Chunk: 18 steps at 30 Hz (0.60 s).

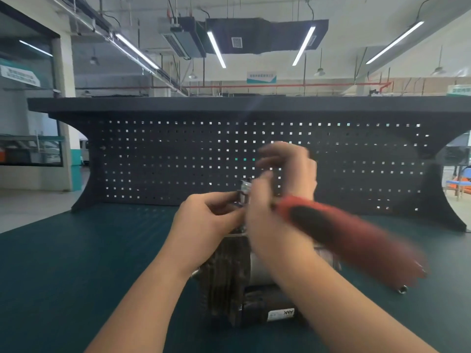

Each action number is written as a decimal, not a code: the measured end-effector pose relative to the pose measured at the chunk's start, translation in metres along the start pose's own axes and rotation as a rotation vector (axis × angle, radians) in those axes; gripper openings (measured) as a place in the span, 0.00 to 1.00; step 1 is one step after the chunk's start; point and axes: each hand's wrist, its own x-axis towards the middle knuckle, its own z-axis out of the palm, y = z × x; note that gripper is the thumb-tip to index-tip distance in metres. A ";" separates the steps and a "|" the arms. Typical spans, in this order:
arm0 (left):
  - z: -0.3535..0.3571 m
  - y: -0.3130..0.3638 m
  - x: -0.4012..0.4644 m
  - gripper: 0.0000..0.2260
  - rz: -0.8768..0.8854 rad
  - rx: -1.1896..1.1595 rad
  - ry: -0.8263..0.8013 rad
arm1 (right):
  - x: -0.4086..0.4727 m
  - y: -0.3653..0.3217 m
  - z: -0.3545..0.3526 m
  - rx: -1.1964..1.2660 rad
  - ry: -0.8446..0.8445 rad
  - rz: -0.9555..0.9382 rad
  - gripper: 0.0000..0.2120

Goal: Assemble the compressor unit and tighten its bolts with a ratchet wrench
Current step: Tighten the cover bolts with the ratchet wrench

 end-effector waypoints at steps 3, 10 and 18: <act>0.001 -0.002 0.004 0.10 -0.086 0.112 0.036 | -0.016 -0.019 0.019 -0.406 -0.134 -0.356 0.12; -0.006 0.008 -0.008 0.12 0.048 0.056 -0.013 | -0.003 0.029 -0.016 -0.013 0.098 0.010 0.09; -0.003 0.011 -0.013 0.18 0.042 0.017 0.010 | 0.009 0.017 -0.011 0.019 0.086 0.101 0.22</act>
